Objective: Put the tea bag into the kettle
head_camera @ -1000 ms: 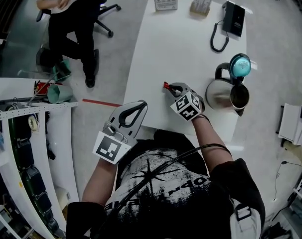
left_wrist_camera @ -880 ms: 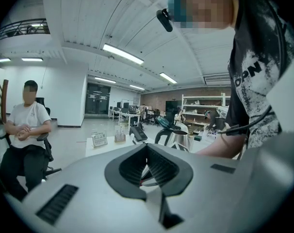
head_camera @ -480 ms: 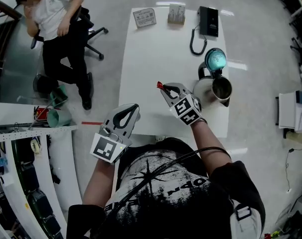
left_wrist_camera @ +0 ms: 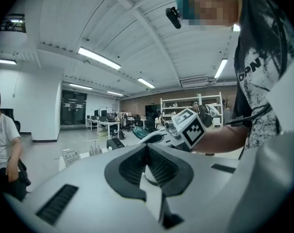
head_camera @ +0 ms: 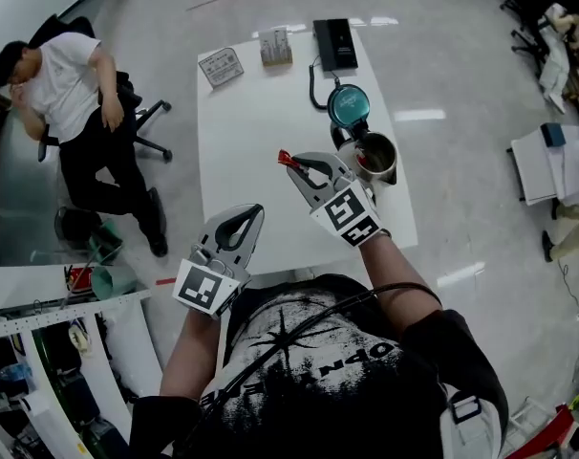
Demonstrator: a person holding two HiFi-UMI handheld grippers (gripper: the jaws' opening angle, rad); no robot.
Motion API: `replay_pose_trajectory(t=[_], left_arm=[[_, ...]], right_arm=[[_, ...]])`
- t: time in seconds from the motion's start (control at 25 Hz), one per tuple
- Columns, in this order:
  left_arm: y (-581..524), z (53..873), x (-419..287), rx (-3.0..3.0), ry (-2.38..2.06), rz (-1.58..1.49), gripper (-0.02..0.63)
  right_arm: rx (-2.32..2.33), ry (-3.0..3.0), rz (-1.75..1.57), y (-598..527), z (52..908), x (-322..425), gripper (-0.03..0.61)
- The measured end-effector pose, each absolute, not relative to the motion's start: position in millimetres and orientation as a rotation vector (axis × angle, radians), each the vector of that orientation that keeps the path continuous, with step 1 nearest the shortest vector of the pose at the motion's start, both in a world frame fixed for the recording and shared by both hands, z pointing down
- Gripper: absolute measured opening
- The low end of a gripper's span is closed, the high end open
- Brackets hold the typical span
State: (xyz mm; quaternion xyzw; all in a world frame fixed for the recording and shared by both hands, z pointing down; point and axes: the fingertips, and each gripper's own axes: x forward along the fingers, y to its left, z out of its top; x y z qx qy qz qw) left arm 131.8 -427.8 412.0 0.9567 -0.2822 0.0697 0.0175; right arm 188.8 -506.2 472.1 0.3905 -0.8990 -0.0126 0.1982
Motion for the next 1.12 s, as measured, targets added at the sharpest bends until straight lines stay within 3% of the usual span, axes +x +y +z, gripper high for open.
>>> replay_pose_trajectory(t=[0.76, 1.12], left_arm=[[-409.2, 404.9, 235.8, 3.098, -0.459, 0.197, 0.01], [-401.5, 406.0, 242.8, 3.108, -0.417, 0.227, 0.01]], right_arm=[[1.534, -2.278, -0.024, -468.4, 435.5, 346.2, 0.051], [1.529, -2.215, 0.042, -484.2, 459.7, 366.9, 0.052]])
